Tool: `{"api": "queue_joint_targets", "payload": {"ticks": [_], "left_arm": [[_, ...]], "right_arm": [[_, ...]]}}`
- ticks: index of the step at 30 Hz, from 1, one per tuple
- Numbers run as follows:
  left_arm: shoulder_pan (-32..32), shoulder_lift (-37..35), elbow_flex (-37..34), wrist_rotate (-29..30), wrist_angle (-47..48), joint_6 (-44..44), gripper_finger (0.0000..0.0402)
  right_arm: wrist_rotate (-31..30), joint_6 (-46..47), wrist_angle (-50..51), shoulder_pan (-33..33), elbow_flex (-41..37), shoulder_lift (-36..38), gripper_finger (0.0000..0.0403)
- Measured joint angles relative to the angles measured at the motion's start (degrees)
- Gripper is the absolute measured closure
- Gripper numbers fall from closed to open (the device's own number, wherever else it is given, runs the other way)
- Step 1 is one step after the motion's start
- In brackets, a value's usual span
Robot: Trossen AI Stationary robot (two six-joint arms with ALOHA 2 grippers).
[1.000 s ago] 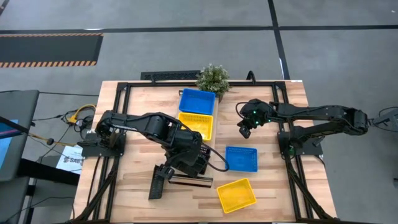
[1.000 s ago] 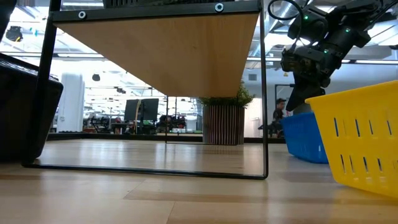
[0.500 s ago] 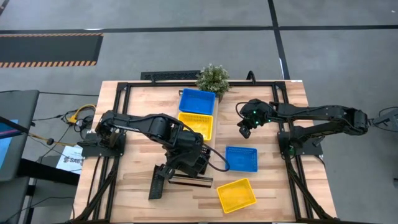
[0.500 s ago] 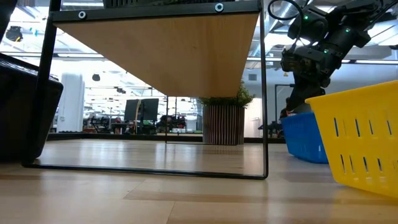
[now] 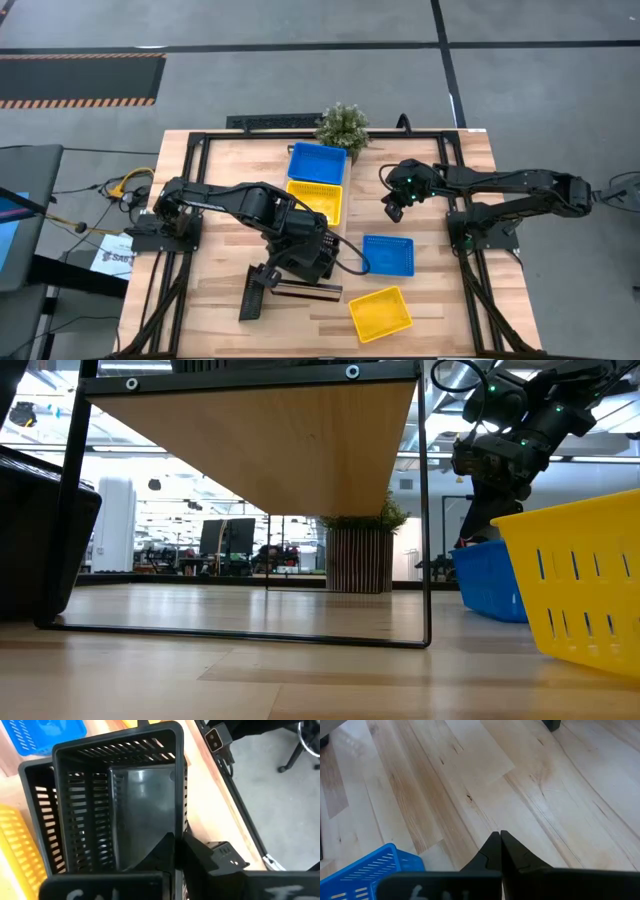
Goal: Stack baskets on shelf by color
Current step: Stack the black basket on top of the black basket on the shelf
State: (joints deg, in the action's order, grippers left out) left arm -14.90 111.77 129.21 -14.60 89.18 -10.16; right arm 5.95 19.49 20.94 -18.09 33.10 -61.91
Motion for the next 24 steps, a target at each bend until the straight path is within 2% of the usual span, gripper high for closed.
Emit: {"api": "queue_joint_targets", "payload": {"ticks": [8, 12, 14, 16, 19, 24], "left_arm": [[0.0, 0.0, 1.9, -1.7, 0.0, 6.6, 0.0399], [0.0, 0.0, 5.7, -0.8, 0.0, 10.8, 0.0400], [0.0, -1.4, 5.3, 0.4, -1.8, 13.6, 0.0400], [-0.4, -2.2, 5.2, 2.8, -1.8, 16.4, 0.0400], [-1.6, -2.7, 5.2, 10.2, 0.2, 19.3, 0.0401], [-5.3, -2.7, 4.4, 18.5, -0.1, 17.8, 0.0401]], "right_arm": [[0.0, 0.0, 0.0, 0.0, 0.0, 0.0, 0.0396], [0.0, 0.0, -0.1, 0.0, 0.0, 0.0, 0.0396], [0.0, 0.0, -0.1, 0.0, 0.0, 0.0, 0.0396], [0.0, 0.0, -0.1, 0.0, 0.0, 0.0, 0.0396], [0.0, 0.0, -0.1, 0.0, 0.0, 0.0, 0.0396], [0.0, 0.0, 0.0, 0.0, 0.0, 0.0, 0.0396]]}}
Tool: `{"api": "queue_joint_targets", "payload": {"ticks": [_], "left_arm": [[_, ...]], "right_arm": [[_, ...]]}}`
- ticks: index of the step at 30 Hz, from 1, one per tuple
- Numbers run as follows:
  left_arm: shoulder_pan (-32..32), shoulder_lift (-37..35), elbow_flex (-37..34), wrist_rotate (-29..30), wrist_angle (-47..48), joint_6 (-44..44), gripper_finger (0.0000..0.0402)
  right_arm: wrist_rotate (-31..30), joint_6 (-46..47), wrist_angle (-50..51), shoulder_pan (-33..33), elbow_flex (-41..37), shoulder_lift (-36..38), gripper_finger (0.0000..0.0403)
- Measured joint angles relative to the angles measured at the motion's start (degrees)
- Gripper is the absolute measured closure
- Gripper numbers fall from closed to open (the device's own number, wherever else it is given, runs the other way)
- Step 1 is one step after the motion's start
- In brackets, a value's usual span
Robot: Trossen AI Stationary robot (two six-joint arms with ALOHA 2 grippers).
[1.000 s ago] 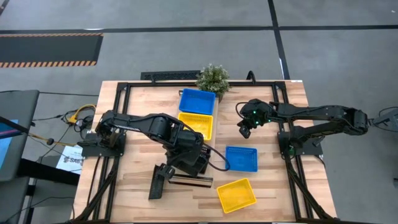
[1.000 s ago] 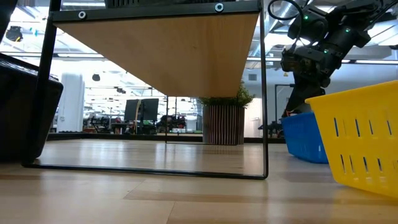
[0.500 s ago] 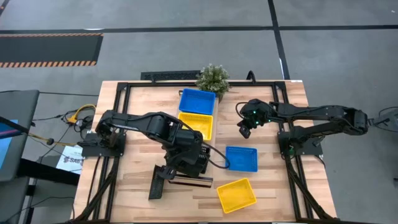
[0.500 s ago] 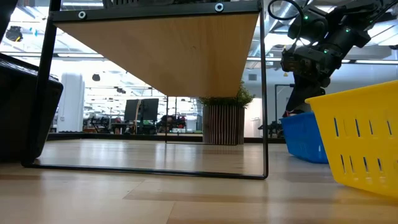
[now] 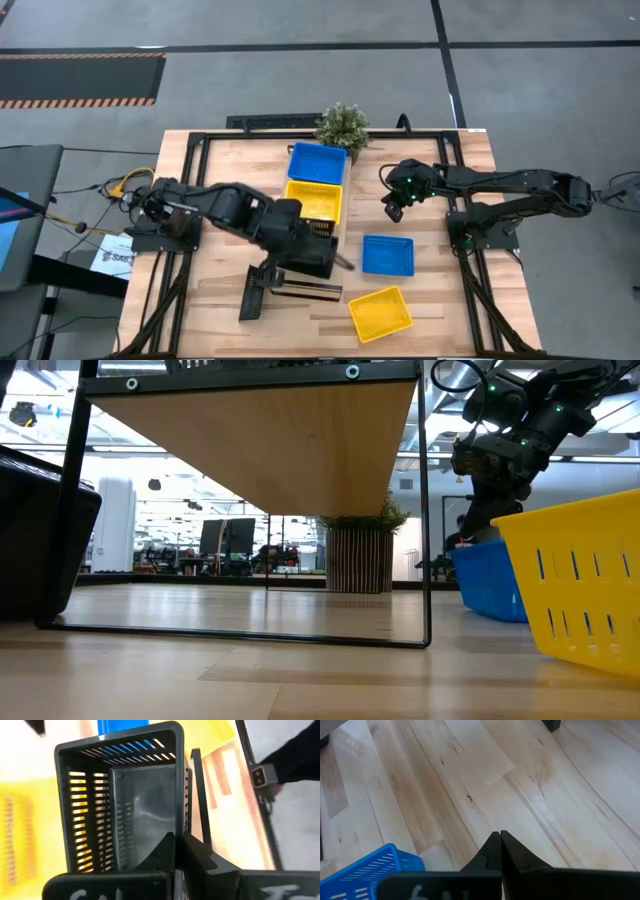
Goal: Stack baskets on shelf by color
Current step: Stack the black basket on top of the black basket on the shelf
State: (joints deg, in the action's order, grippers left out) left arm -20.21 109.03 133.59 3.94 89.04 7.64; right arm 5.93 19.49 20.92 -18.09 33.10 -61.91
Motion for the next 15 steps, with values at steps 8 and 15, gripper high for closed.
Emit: {"api": "queue_joint_targets", "payload": {"ticks": [8, 15], "left_arm": [[-5.0, 0.0, -0.8, 12.0, -2.5, -2.3, 0.0401], [-6.2, 1.8, -0.7, 11.5, -1.3, -1.6, 0.0401]], "right_arm": [[0.0, 0.0, 0.0, 0.0, 0.0, 0.0, 0.0396], [0.0, 0.1, 0.1, 0.0, 0.0, 0.0, 0.0396]]}}
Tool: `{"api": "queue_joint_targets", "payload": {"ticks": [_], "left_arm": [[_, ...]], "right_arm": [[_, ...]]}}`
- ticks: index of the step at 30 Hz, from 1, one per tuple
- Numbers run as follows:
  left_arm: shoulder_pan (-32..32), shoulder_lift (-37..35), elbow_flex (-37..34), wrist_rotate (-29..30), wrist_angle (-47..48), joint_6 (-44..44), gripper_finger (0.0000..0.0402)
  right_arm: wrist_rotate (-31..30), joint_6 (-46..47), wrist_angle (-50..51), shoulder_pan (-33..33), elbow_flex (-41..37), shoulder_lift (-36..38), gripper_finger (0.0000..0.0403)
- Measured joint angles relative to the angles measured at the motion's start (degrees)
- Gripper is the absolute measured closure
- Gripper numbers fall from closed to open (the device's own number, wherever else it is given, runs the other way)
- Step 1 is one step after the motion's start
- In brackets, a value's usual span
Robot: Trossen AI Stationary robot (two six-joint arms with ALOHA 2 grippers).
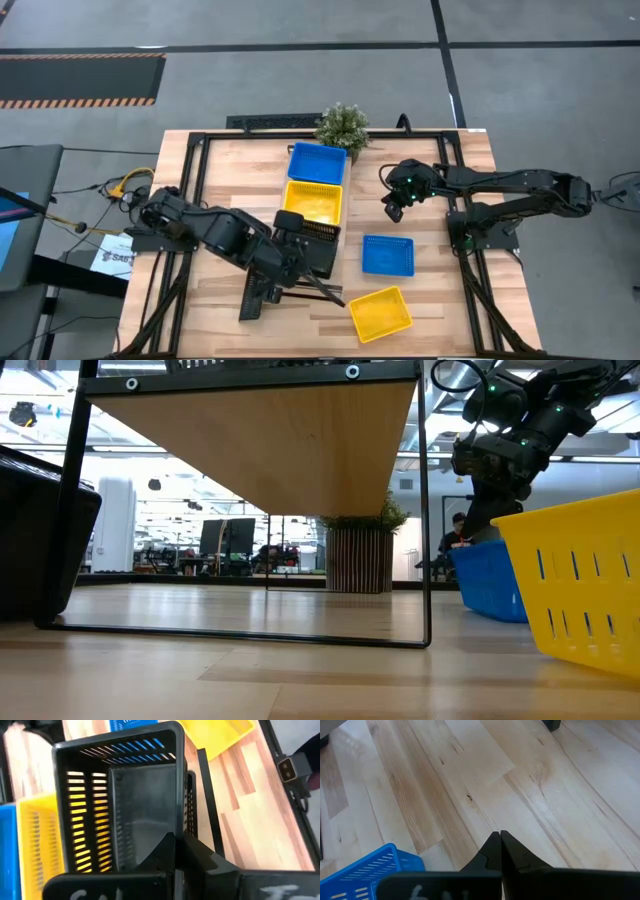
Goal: Stack baskets on shelf by color
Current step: Stack the black basket on top of the black basket on the shelf
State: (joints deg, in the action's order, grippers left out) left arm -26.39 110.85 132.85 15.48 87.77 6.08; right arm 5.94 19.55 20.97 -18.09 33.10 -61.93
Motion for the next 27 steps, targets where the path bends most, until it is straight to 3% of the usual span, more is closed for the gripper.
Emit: {"api": "queue_joint_targets", "payload": {"ticks": [8, 27], "left_arm": [[-0.3, 1.9, 0.0, -0.1, -0.9, -2.9, 0.0401], [0.2, 1.8, 0.0, 0.0, 1.4, 0.6, 0.0401]], "right_arm": [[0.0, 0.0, 0.3, 0.2, 0.0, 0.0, 0.0396], [0.0, -0.1, 1.1, 0.5, 0.0, 0.0, 0.0396]]}}
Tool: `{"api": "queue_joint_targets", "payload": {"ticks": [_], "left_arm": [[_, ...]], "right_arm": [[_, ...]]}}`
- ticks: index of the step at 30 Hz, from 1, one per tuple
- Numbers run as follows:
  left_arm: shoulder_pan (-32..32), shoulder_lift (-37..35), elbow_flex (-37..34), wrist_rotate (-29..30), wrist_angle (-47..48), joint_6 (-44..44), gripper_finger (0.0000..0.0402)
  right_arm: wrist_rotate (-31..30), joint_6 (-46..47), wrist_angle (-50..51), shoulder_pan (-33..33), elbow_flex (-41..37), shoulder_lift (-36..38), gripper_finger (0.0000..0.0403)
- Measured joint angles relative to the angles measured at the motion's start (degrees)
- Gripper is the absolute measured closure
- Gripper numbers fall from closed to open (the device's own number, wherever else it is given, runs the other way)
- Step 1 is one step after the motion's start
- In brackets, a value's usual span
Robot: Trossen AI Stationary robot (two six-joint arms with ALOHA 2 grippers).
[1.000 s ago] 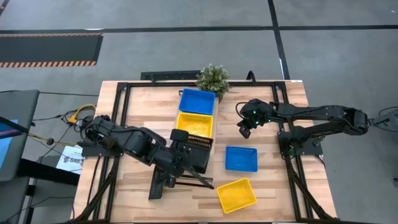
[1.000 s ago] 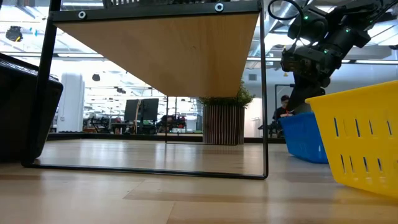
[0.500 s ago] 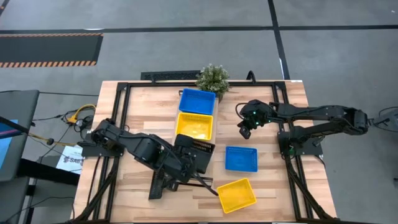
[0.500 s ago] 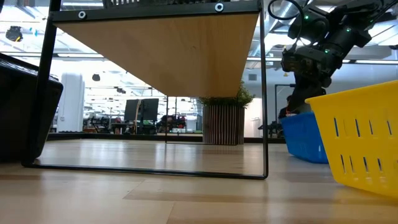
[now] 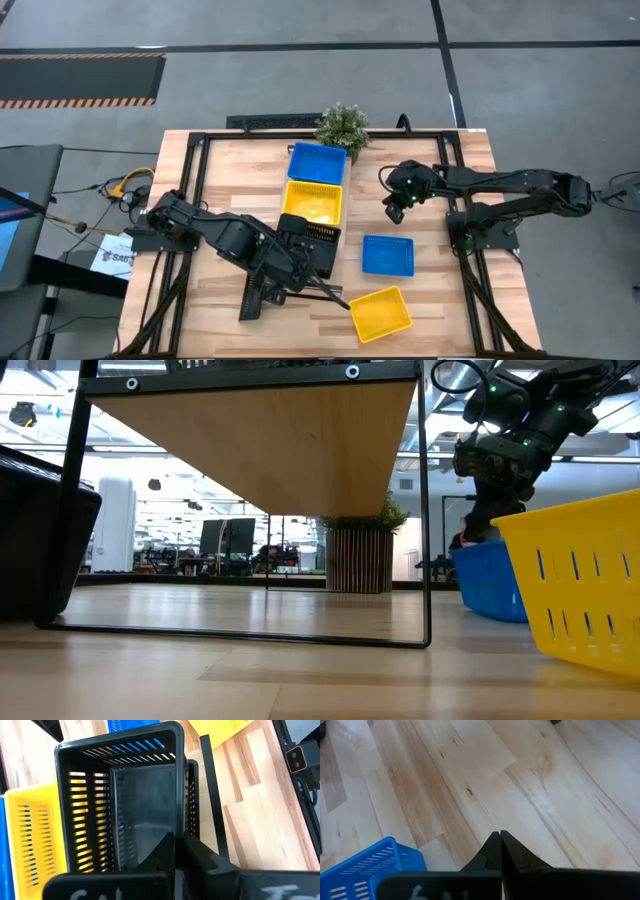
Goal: Stack baskets on shelf by color
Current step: Stack the black basket on top of the black basket on the shelf
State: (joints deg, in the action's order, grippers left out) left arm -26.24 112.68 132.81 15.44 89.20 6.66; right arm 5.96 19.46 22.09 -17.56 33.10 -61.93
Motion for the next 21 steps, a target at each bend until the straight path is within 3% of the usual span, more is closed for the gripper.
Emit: {"api": "queue_joint_targets", "payload": {"ticks": [21], "left_arm": [[1.6, 0.0, 0.0, 0.3, 0.1, 0.5, 0.0322]], "right_arm": [[0.0, -0.5, 0.2, 0.0, 0.0, 0.0, 0.0396]]}}
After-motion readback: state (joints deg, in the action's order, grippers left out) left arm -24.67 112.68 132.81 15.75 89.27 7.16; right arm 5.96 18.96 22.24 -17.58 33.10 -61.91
